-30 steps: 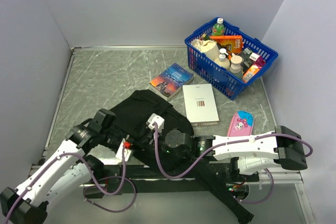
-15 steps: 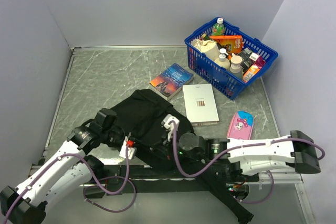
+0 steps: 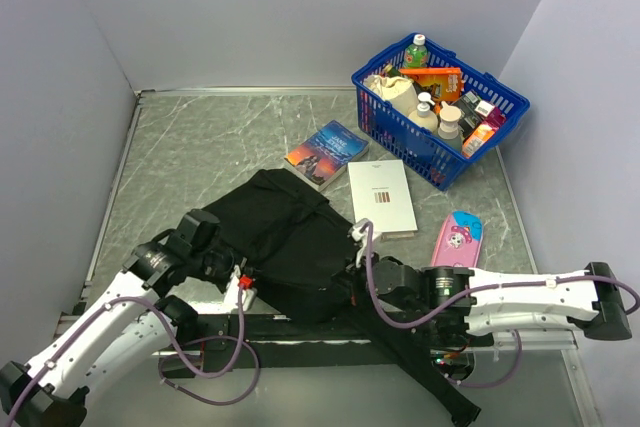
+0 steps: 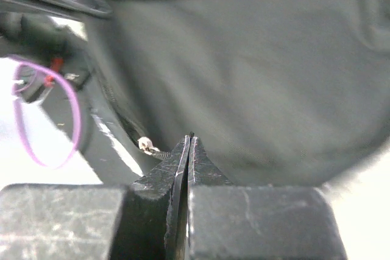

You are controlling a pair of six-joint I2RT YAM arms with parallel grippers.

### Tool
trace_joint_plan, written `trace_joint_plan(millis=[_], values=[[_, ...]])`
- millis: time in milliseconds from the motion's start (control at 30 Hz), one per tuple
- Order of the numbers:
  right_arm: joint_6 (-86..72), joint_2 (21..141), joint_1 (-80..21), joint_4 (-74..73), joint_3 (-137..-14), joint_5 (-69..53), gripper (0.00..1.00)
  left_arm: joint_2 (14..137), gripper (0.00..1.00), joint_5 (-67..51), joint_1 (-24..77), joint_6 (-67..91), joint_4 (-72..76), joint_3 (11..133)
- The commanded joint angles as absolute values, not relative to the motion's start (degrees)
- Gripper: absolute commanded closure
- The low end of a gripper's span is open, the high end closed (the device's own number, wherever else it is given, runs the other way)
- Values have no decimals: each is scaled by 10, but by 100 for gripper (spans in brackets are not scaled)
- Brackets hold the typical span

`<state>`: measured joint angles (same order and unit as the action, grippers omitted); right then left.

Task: Pack the student bag
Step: Unzip the student bag at the center of the board.

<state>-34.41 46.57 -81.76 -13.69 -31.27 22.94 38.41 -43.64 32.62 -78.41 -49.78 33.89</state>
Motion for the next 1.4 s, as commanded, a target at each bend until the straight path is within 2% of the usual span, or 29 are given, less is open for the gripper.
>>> trace_joint_plan(millis=[0, 133, 200, 267, 300, 467, 533, 600, 733, 833, 867, 900, 1000, 1133, 1267, 1333, 1367], values=[[-398, 429, -820, -278, -311, 320, 100, 365, 99, -402, 323, -810, -561, 368], [-396, 421, -820, -262, -307, 315, 100, 341, 98, -388, 324, -791, -552, 359], [-377, 430, -820, -217, -306, 299, 100, 331, 58, -402, 324, -751, -520, 357], [-364, 458, -821, -182, -314, 287, 100, 329, 28, -424, 324, -711, -489, 366], [-358, 471, -822, -171, -320, 282, 100, 333, 21, -452, 324, -661, -446, 379], [-336, 535, -835, -95, -353, 256, 100, 414, 11, -545, 327, -542, -405, 467], [-328, 543, -839, -75, -358, 250, 100, 465, 12, -584, 337, -494, -399, 483], [-319, 552, -842, -55, -360, 242, 100, 496, 18, -588, 372, -441, -372, 479], [-304, 551, -844, -30, -364, 234, 100, 491, 29, -542, 483, -402, -273, 434], [-297, 547, -843, -21, -366, 235, 100, 478, 43, -510, 534, -358, -229, 399], [-297, 552, -843, -22, -367, 235, 100, 478, 54, -493, 545, -354, -211, 389], [-295, 556, -843, -25, -372, 232, 100, 477, 59, -483, 554, -330, -199, 383], [-301, 579, -842, -37, -379, 225, 100, 479, 71, -454, 581, -288, -151, 370], [-314, 590, -841, -38, -369, 218, 100, 488, 72, -394, 611, -265, -106, 357], [-339, 578, -836, -67, -361, 243, 100, 492, 64, -360, 626, -265, -98, 345], [-348, 568, -830, -77, -354, 249, 100, 492, 55, -354, 629, -265, -105, 337], [-353, 563, -828, -78, -349, 250, 100, 492, 54, -356, 631, -267, -111, 335]])
